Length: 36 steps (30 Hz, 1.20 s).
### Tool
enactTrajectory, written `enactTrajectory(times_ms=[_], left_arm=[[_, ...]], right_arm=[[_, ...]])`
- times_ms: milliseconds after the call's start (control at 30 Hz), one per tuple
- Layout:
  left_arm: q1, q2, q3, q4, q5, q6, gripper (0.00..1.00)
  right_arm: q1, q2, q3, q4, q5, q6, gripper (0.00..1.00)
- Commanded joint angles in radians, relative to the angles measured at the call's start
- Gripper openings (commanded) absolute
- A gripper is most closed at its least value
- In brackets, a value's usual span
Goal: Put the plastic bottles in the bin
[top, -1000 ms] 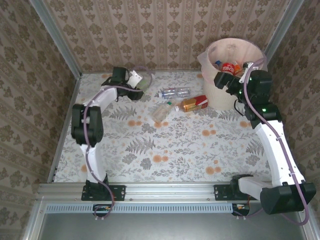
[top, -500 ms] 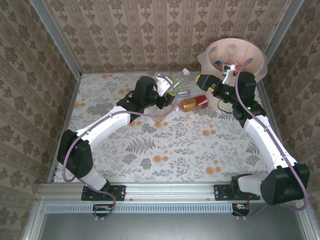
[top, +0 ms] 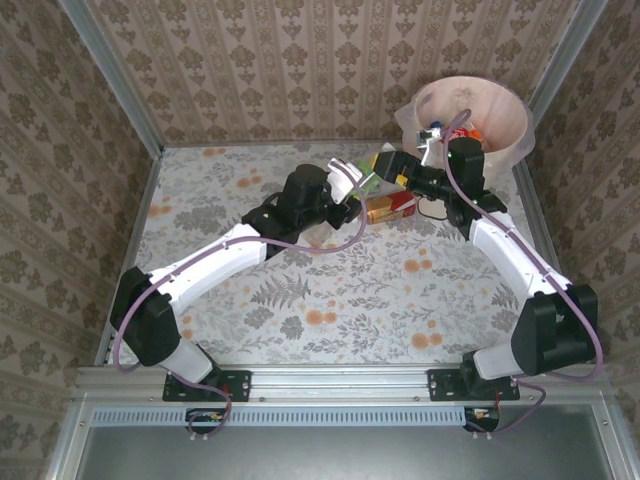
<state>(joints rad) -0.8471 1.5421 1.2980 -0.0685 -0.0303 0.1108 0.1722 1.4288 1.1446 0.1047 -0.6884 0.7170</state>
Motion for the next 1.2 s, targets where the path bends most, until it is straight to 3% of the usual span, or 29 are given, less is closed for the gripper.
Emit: enactTrajectory(times_ms=[0, 67, 233, 333, 400, 467, 567, 733, 933, 1033, 1167], left_arm=[[-0.013, 0.014, 0.045, -0.004, 0.003, -0.023, 0.35], [-0.015, 0.021, 0.054, -0.004, 0.015, -0.023, 0.35], [-0.019, 0.033, 0.074, -0.027, 0.007, -0.027, 0.38], [-0.020, 0.035, 0.084, -0.041, 0.006, -0.029, 0.42], [-0.019, 0.031, 0.082, -0.041, -0.008, -0.043, 0.56], [-0.012, 0.019, 0.073, -0.032, -0.026, -0.074, 0.84], [0.004, -0.013, 0.045, -0.022, -0.058, -0.110, 1.00], [0.035, -0.093, -0.054, 0.017, -0.176, -0.163, 1.00], [0.108, -0.201, -0.171, -0.048, -0.380, -0.328, 1.00], [0.164, -0.258, -0.238, -0.081, -0.409, -0.429, 1.00], [0.234, -0.334, -0.328, -0.095, -0.414, -0.525, 1.00]], right_arm=[[0.010, 0.014, 0.005, 0.103, -0.082, 0.033, 1.00], [0.012, 0.020, 0.012, 0.084, -0.060, 0.032, 0.99], [0.012, 0.033, 0.043, 0.034, -0.043, 0.026, 0.66], [0.011, 0.038, 0.079, -0.036, -0.033, -0.004, 0.57], [0.005, 0.034, 0.112, -0.104, 0.001, -0.043, 0.55], [-0.018, 0.029, 0.157, -0.174, 0.041, -0.083, 0.54], [-0.057, 0.025, 0.264, -0.332, 0.155, -0.189, 0.54], [-0.107, 0.048, 0.479, -0.565, 0.385, -0.375, 0.54], [-0.154, 0.120, 0.719, -0.700, 0.691, -0.501, 0.55], [-0.168, 0.178, 0.803, -0.724, 0.892, -0.553, 0.55], [-0.192, 0.263, 0.900, -0.745, 1.038, -0.600, 0.55]])
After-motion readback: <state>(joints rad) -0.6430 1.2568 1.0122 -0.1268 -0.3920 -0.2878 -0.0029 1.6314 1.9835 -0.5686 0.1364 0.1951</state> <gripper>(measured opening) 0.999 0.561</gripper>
